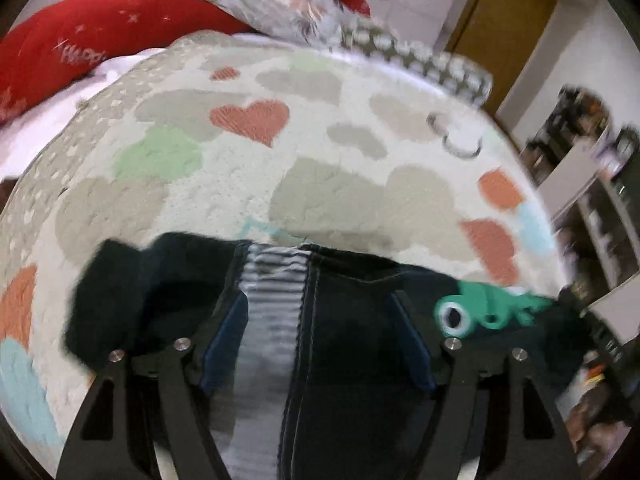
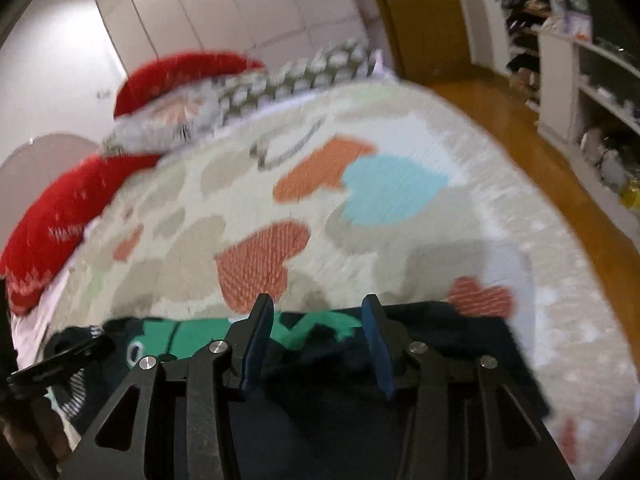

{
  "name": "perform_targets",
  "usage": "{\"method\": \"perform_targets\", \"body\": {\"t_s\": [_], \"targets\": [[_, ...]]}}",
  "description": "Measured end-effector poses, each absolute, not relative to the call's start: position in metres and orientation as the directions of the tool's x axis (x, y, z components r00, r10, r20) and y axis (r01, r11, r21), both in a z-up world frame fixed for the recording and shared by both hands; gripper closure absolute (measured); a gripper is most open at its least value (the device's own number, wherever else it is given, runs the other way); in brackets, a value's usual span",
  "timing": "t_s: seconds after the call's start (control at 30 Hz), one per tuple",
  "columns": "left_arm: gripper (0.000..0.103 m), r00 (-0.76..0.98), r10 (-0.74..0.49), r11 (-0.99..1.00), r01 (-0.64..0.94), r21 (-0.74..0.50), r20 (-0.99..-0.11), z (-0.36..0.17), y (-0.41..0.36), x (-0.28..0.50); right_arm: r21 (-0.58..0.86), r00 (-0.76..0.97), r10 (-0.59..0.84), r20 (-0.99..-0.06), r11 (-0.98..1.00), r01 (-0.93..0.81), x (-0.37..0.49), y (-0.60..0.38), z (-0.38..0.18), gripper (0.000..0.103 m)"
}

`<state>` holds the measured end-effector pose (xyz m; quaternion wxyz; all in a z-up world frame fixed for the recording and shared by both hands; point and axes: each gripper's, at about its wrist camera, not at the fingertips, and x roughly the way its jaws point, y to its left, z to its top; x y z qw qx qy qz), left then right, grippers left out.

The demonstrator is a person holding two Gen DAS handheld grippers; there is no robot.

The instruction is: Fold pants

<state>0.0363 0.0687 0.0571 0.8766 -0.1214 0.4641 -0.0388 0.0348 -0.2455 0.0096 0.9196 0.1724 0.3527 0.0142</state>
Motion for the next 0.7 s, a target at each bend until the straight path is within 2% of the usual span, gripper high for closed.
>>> {"method": "perform_targets", "body": {"t_s": [0.1,0.17,0.2,0.27,0.33,0.4,0.47,0.6,0.67,0.7], "targets": [[0.032,0.593,-0.144,0.944,-0.158,-0.290,-0.792,0.058,0.100,0.020,0.354,0.773,0.182,-0.608,0.933,0.059,0.005,-0.253,0.021,0.053],[0.032,0.567,-0.183,0.910,-0.210,-0.356,-0.803,0.041,0.121,0.015,0.349,0.770,0.195,-0.608,0.936,0.039,-0.008,-0.252,0.017,0.053],[0.032,0.562,-0.195,0.906,-0.211,-0.367,-0.804,0.036,0.123,0.015,0.340,0.762,0.188,-0.620,0.939,0.044,-0.012,-0.252,0.010,0.051],[0.032,0.565,-0.157,0.935,-0.180,-0.307,-0.810,0.039,0.112,0.013,0.339,0.733,0.174,-0.658,0.937,0.082,-0.012,-0.257,-0.008,0.053],[0.032,0.562,-0.134,0.948,-0.168,-0.271,-0.816,0.046,0.103,0.010,0.448,0.742,0.228,-0.630,0.887,0.108,-0.017,-0.274,-0.021,0.056],[0.032,0.579,-0.185,0.933,-0.150,-0.326,-0.794,0.056,0.100,0.003,0.504,0.754,0.240,-0.612,0.853,0.137,-0.026,-0.282,-0.013,0.056],[0.032,0.602,-0.210,0.930,-0.122,-0.348,-0.771,0.064,0.094,-0.006,0.492,0.775,0.220,-0.592,0.861,0.131,-0.036,-0.281,0.001,0.053],[0.025,0.610,-0.139,0.964,-0.097,-0.247,-0.780,0.052,0.076,-0.019,0.380,0.796,0.146,-0.587,0.918,0.112,-0.055,-0.260,0.018,0.051],[0.025,0.587,-0.066,0.987,-0.083,-0.141,-0.807,0.033,0.063,-0.023,0.324,0.783,0.116,-0.611,0.939,0.114,-0.062,-0.249,0.012,0.045],[0.025,0.582,0.002,0.997,-0.059,-0.041,-0.813,0.025,0.052,-0.026,0.303,0.773,0.103,-0.626,0.946,0.119,-0.060,-0.246,0.007,0.042]]}}
